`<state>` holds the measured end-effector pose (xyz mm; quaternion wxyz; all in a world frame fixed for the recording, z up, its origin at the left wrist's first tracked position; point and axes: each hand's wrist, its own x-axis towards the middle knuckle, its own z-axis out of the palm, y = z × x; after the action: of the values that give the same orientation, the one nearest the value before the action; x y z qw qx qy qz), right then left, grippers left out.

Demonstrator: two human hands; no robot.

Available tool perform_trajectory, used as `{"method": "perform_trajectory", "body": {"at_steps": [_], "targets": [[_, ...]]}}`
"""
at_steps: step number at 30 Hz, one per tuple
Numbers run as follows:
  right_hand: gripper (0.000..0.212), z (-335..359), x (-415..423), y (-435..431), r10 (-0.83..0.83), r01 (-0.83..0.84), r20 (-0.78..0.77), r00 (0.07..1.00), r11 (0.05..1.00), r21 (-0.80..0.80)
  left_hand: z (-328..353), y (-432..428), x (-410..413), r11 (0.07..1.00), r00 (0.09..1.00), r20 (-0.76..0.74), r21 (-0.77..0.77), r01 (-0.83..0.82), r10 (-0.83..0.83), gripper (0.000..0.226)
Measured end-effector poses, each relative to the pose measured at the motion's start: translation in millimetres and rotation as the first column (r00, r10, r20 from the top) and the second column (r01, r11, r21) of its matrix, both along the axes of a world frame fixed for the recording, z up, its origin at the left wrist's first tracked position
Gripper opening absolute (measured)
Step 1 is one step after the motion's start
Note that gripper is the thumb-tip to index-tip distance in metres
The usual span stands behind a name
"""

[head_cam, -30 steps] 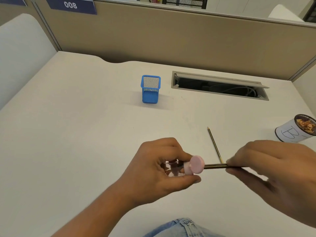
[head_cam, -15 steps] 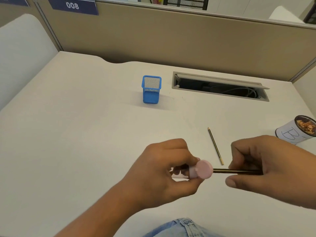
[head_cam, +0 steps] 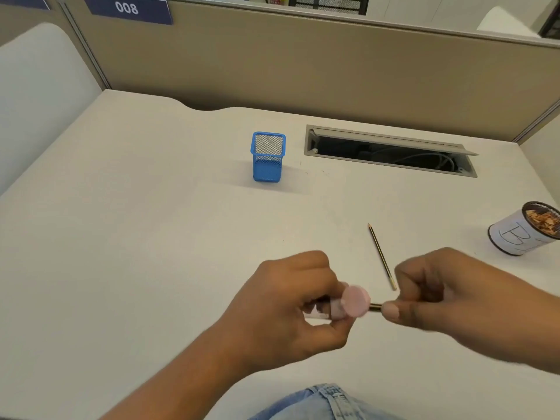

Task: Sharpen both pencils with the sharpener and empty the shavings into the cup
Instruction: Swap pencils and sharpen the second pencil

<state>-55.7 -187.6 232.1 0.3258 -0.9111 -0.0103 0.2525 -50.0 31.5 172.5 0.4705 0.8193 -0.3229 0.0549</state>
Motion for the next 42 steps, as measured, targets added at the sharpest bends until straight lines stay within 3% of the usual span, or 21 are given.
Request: {"method": "perform_trajectory", "body": {"at_steps": [1, 3, 5, 7, 8, 10, 12, 13, 14, 15, 17, 18, 19, 20, 21, 23, 25, 28, 31, 36, 42], "targets": [[0.044, -1, 2, 0, -0.064, 0.087, -0.220, 0.973, 0.992, 0.096, -3, -1, -2, 0.999, 0.999, 0.021, 0.036, 0.024, -0.025, 0.016], [0.043, -6, 3, -4, -0.055, 0.090, -0.324, 0.944, 0.991, 0.095, -8, -2, -5, 0.998, 0.999, 0.014, 0.055, 0.042, -0.043, 0.014], [0.034, -11, 1, -6, 0.013, -0.015, -0.175, 0.984, 1.000, -0.014, -9, -3, -4, 0.999, 0.999, -0.031, 0.032, 0.022, -0.021, 0.016], [0.023, -10, -2, -8, 0.145, -0.123, 0.129, 0.981, 0.978, -0.166, -8, -3, -1, 1.000, 0.995, -0.103, 0.002, -0.010, 0.010, 0.020], [0.021, -10, -3, -10, 0.259, -0.189, 0.276, 0.926, 0.948, -0.256, -9, -3, 0, 0.999, 0.988, -0.153, -0.024, -0.029, 0.025, 0.022], [0.016, -5, 1, -14, 0.512, -0.295, 0.517, 0.686, 0.845, -0.446, -9, -3, -1, 0.989, 0.957, -0.287, -0.123, -0.086, 0.047, 0.026], [0.023, -6, 2, -17, 0.676, -0.339, 0.614, 0.408, 0.736, -0.586, -8, -4, -3, 0.966, 0.913, -0.407, -0.219, -0.137, 0.037, 0.027], [0.026, -7, 2, -18, 0.703, -0.336, 0.632, 0.326, 0.711, -0.617, -8, -5, -3, 0.959, 0.902, -0.430, -0.241, -0.145, 0.028, 0.026], [0.028, -8, 1, -18, 0.708, -0.341, 0.630, 0.318, 0.706, -0.621, -8, -6, -3, 0.959, 0.905, -0.425, -0.242, -0.147, 0.031, 0.025], [0.031, -7, 0, -16, 0.696, -0.354, 0.606, 0.386, 0.718, -0.599, -9, -6, -2, 0.964, 0.919, -0.393, -0.224, -0.141, 0.043, 0.026], [0.039, -8, -1, -10, 0.560, -0.347, 0.461, 0.688, 0.812, -0.469, -10, -5, -1, 0.986, 0.964, -0.262, -0.145, -0.086, 0.046, 0.026], [0.041, -10, 0, -8, 0.437, -0.330, 0.292, 0.851, 0.877, -0.349, -12, -4, -2, 0.995, 0.984, -0.179, -0.095, -0.029, 0.011, 0.024], [0.041, -13, -1, -7, 0.293, -0.270, 0.096, 0.951, 0.942, -0.200, -14, -3, -5, 0.999, 0.995, -0.097, -0.040, 0.034, -0.038, 0.022], [0.043, -15, -2, -6, 0.165, -0.171, -0.108, 0.980, 0.984, -0.050, -17, -2, -8, 0.996, 0.996, -0.028, 0.015, 0.087, -0.086, 0.019], [0.043, -16, -3, -5, 0.076, -0.055, -0.306, 0.949, 0.996, 0.075, -20, -1, -12, 0.990, 0.992, 0.033, 0.066, 0.123, -0.125, 0.015], [0.040, -18, -9, -3, 0.023, 0.067, -0.495, 0.869, 0.984, 0.163, -29, 0, -17, 0.982, 0.982, 0.123, 0.137, 0.127, -0.145, 0.012], [0.039, -21, -12, -3, 0.029, 0.044, -0.473, 0.881, 0.989, 0.143, -35, 1, -19, 0.991, 0.989, 0.111, 0.107, 0.082, -0.094, 0.014], [0.035, -23, -10, 0, 0.039, -0.025, -0.295, 0.955, 0.998, 0.051, -37, 5, -14, 0.995, 0.997, -0.048, -0.079, -0.063, 0.060, 0.025], [0.033, -25, -8, -2, -0.025, 0.040, -0.181, 0.983, 0.996, 0.078, -39, 9, -6, 0.960, 0.965, -0.194, -0.185, -0.211, 0.175, 0.032], [0.024, -34, -6, -1, -0.171, 0.180, -0.066, 0.983, 0.966, 0.186, -36, 0, 1, 0.911, 0.886, -0.431, -0.274, -0.310, 0.172, 0.023], [0.015, -60, 2, -1, -0.368, 0.346, 0.019, 0.930, 0.890, 0.298, -43, -13, 9, 0.888, 0.802, -0.573, -0.266, -0.374, 0.167, 0.020]]}}
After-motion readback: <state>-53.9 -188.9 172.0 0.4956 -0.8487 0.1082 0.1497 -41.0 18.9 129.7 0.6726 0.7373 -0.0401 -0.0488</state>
